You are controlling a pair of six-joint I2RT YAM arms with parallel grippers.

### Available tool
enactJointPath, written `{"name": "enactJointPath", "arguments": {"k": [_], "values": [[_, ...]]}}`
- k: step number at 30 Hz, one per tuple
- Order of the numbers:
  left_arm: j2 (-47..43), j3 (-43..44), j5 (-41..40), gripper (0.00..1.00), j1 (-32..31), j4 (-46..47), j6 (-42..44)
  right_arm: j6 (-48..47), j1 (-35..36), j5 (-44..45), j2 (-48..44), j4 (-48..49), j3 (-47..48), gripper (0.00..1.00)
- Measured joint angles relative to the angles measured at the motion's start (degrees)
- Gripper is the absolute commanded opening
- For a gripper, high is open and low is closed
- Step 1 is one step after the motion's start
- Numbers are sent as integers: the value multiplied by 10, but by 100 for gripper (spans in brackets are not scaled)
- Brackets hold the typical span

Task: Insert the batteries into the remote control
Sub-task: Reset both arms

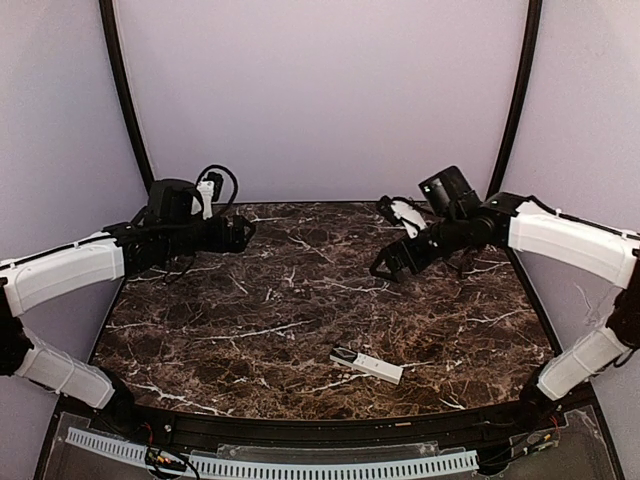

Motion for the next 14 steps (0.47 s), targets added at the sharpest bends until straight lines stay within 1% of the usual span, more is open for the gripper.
{"name": "enactJointPath", "arguments": {"k": [3, 5, 7, 10, 14], "values": [[28, 14, -3, 98, 15, -46, -9, 28, -61, -15, -99, 91, -117, 99], [37, 3, -4, 98, 22, -67, -19, 48, -85, -23, -159, 143, -193, 99], [35, -17, -4, 99, 25, -68, -28, 62, -117, -29, -199, 182, -248, 99], [33, -56, -8, 99, 25, -68, -41, 78, -136, -30, -234, 226, -306, 99], [33, -90, -17, 98, 25, -68, -51, 90, -143, -31, -243, 276, -355, 99]]}}
